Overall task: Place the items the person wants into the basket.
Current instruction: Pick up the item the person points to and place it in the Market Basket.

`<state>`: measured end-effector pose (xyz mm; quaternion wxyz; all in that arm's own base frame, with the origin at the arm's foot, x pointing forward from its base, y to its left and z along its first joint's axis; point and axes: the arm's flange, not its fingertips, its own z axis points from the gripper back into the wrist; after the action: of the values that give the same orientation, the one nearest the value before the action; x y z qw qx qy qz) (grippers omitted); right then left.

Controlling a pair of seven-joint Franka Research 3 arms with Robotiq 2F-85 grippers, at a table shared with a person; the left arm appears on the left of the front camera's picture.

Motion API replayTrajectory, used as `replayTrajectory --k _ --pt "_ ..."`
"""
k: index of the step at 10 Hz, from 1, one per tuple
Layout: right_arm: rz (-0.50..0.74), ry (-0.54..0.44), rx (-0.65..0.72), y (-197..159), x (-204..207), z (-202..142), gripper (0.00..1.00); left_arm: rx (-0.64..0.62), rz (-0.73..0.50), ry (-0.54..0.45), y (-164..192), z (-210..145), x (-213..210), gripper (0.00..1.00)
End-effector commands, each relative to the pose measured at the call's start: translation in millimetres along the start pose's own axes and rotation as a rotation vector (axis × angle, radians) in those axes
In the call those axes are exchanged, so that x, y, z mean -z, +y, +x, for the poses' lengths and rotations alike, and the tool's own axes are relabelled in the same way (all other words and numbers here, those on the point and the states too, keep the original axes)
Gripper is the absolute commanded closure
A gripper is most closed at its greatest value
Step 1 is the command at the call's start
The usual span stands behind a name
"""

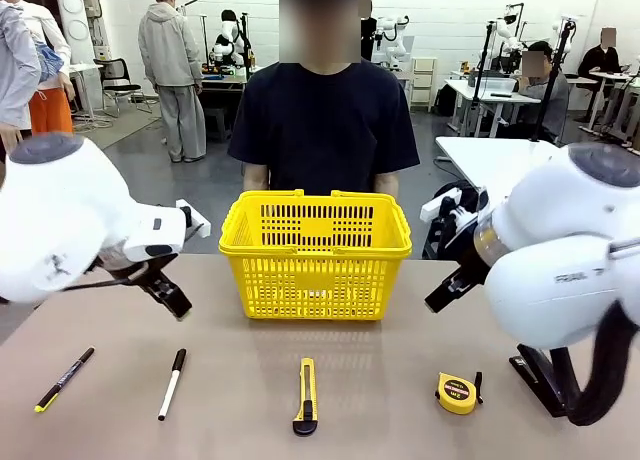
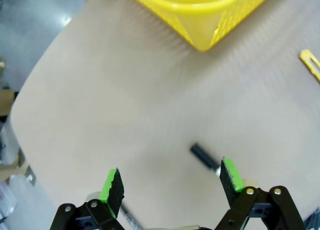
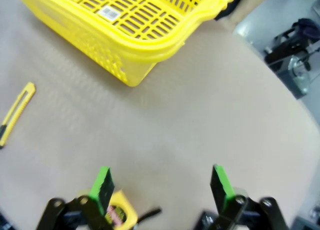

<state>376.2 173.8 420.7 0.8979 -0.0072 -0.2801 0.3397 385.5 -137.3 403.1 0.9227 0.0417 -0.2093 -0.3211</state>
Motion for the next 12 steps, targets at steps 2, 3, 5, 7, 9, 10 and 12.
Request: replayTrajectory --k 2,3,5,7,9,10,12 --pt "-0.045 0.114 -0.009 28.8 -110.8 -36.3 0.00 0.076 0.111 0.088 -23.0 -37.7 -107.2 0.00" --pt "-0.050 0.133 -0.014 30.4 -137.3 -33.7 0.00 0.077 0.127 0.036 -28.3 -43.6 -136.4 0.00" --pt "-0.070 0.187 -0.025 35.8 -186.2 -21.0 0.00 0.068 0.150 -0.033 -29.3 -43.5 -189.2 0.00" --pt "-0.131 0.185 -0.012 42.4 -237.7 -5.7 0.00 0.036 0.178 -0.092 -25.8 -40.5 -240.0 0.00" --pt "-0.174 0.149 -0.007 48.5 -283.1 7.7 0.00 0.020 0.183 -0.123 -23.8 -37.8 -278.7 0.00" --pt "-0.188 0.124 0.005 50.2 -304.0 14.6 0.00 0.012 0.181 -0.115 -18.7 -30.8 -293.8 0.00" --pt "-0.199 0.132 0.010 52.2 -325.0 29.5 0.00 -0.022 0.140 -0.111 0.3 -18.7 -319.0 0.00"
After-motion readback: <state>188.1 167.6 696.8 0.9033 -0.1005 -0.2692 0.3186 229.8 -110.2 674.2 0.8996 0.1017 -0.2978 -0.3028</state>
